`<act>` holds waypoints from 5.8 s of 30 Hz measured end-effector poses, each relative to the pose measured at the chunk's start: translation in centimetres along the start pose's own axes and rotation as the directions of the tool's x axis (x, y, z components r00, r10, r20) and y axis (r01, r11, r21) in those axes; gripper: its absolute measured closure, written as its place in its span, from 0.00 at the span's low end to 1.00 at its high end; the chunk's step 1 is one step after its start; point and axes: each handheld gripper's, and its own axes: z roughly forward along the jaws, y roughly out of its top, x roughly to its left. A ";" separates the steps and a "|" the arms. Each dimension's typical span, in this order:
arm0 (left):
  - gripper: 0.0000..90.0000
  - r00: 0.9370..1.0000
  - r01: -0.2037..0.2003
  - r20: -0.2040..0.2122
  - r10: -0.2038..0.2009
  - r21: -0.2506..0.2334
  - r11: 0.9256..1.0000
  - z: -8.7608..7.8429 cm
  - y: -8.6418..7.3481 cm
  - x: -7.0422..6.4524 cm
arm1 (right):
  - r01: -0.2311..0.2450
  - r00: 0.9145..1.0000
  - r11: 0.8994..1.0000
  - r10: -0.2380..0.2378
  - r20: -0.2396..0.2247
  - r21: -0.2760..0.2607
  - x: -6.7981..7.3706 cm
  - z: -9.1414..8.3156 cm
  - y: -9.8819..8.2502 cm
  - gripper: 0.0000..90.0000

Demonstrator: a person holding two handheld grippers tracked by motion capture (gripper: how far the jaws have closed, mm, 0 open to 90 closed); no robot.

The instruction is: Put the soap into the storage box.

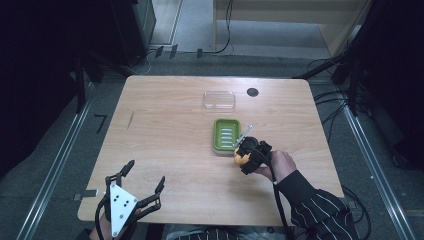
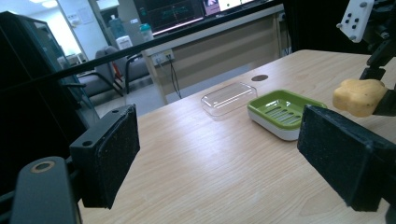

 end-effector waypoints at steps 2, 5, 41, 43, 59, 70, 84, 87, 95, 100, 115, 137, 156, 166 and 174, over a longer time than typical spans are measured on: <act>0.14 1.000 0.003 -0.004 -0.003 0.000 1.000 0.0 0.0 0.0 | 0.003 1.000 1.000 -0.003 0.001 0.000 -0.1 0.1 0.2 0.44; 0.14 1.000 0.001 0.000 -0.001 -0.002 1.000 0.0 0.0 0.0 | 0.004 1.000 1.000 -0.004 0.002 0.005 -0.1 0.0 0.6 0.44; 0.14 1.000 -0.002 0.002 0.002 0.001 1.000 0.0 0.0 0.0 | -0.002 0.999 0.999 0.003 0.038 -0.038 -2.8 0.0 4.6 0.44; 0.14 1.000 -0.001 0.003 0.001 -0.001 1.000 0.0 0.0 0.0 | -0.002 0.999 0.999 0.004 0.036 -0.035 -2.9 0.1 4.8 0.44; 0.14 1.000 -0.003 0.003 0.003 0.000 1.000 0.0 0.0 0.0 | -0.007 0.999 0.999 0.008 0.035 -0.034 -3.8 0.8 6.2 0.44; 0.14 1.000 -0.001 0.001 0.001 0.000 1.000 0.0 0.0 0.0 | -0.004 1.000 1.000 0.004 0.026 -0.029 -4.4 1.8 7.1 0.44; 0.14 1.000 -0.001 0.002 0.001 0.000 1.000 0.0 0.0 0.0 | 0.005 1.000 1.000 -0.005 0.019 -0.024 -4.4 3.0 8.1 0.44; 0.14 1.000 -0.001 0.001 0.001 -0.001 1.000 -0.1 0.0 0.0 | 0.010 1.000 1.000 -0.009 0.015 -0.025 -4.4 3.3 8.3 0.44; 0.14 1.000 -0.001 0.000 0.001 0.000 1.000 -0.1 0.0 0.1 | 0.016 1.000 1.000 -0.016 0.017 -0.015 -4.3 4.0 8.8 0.44; 0.14 1.000 -0.001 0.000 0.001 0.000 1.000 -0.1 -0.1 0.1 | 0.016 1.000 1.000 -0.015 0.015 -0.010 -4.3 4.5 8.9 0.44; 0.14 1.000 -0.001 0.000 0.001 0.000 1.000 -0.1 -0.1 0.1 | 0.039 0.999 0.999 -0.039 0.021 -0.002 -4.3 5.8 9.2 0.44; 0.14 1.000 0.000 0.002 0.000 -0.003 1.000 -0.1 -0.1 0.1 | 0.053 0.998 0.999 -0.053 0.032 0.000 -4.2 6.4 9.1 0.44; 0.14 1.000 0.006 -0.002 -0.007 -0.007 1.000 -0.2 -0.1 0.1 | 0.021 0.999 0.999 -0.020 0.036 -0.037 -4.2 3.8 8.7 0.14; 0.14 1.000 0.001 0.001 -0.001 -0.010 1.000 -0.1 -0.1 0.1 | 0.002 1.000 1.000 -0.002 0.003 -0.028 -3.9 2.1 7.3 0.05; 0.14 1.000 0.000 0.001 0.000 -0.008 1.000 -0.1 0.0 0.1 | -0.021 1.000 1.000 0.021 -0.012 0.009 -3.6 1.3 5.4 0.02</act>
